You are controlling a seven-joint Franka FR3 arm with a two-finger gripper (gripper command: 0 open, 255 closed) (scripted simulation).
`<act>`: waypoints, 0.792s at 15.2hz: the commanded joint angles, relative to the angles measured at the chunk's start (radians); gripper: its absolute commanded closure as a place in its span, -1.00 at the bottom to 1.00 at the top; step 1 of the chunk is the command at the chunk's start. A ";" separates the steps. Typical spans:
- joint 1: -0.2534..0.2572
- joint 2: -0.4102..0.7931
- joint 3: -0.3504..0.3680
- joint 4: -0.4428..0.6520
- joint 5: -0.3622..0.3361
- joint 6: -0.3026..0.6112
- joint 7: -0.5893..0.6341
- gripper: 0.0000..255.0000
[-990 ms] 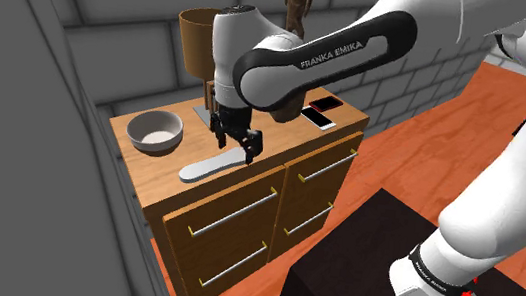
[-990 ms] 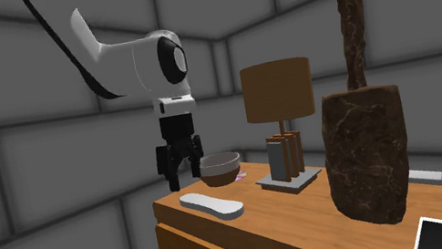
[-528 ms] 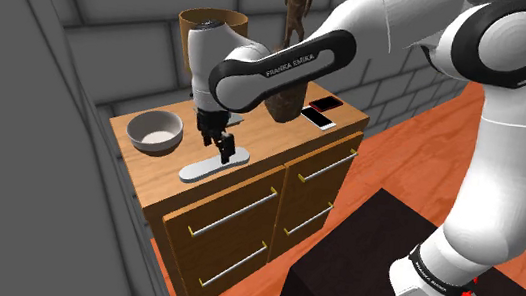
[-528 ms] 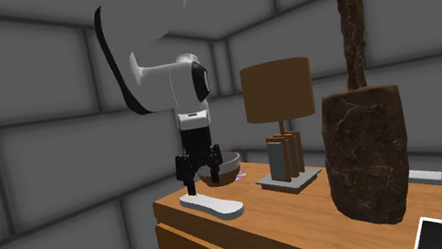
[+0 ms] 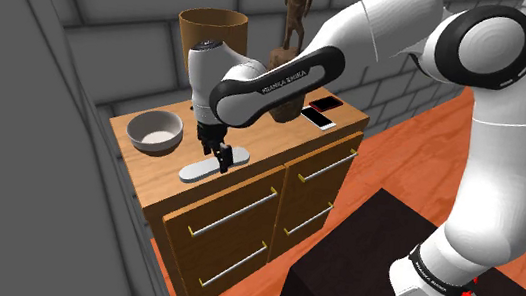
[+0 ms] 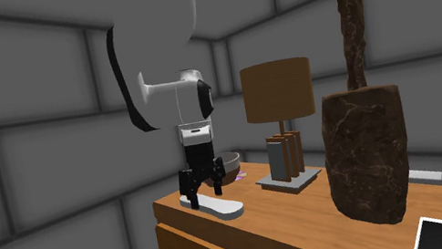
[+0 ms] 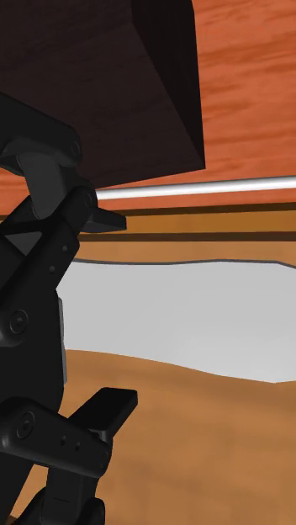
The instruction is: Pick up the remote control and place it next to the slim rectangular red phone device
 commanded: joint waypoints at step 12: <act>0.002 0.003 -0.002 -0.002 -0.003 0.005 0.002 1.00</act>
